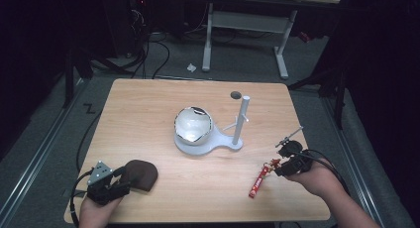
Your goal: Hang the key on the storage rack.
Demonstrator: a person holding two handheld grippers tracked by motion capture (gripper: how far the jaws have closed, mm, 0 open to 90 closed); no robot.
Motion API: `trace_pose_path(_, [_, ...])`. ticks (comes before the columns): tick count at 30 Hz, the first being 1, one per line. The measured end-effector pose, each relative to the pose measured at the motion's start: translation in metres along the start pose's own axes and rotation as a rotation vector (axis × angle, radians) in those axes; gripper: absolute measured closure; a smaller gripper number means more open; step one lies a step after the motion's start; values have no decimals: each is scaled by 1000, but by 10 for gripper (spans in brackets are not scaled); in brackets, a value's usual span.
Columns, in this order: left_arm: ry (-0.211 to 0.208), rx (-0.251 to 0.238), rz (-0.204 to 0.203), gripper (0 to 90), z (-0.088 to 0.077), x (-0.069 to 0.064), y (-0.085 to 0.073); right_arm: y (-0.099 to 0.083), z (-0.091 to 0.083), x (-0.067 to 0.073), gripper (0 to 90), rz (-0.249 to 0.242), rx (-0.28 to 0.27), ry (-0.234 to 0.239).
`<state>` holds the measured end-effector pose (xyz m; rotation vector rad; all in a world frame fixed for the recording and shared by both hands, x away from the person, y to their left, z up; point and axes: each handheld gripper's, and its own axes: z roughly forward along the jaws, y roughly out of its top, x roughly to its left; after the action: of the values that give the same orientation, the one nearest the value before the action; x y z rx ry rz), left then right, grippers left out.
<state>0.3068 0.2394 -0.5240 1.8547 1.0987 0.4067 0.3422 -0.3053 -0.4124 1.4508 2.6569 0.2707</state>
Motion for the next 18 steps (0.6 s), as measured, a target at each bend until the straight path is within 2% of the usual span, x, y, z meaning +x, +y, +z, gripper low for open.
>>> trace_pose_path(9, [10,1,6,376,0,1,0,5,-21,3,667,-11,-38,-3])
trace_pose_path(18, [8,2,6,376,0,2,0,11,-42,8,667,-21,-54,-11])
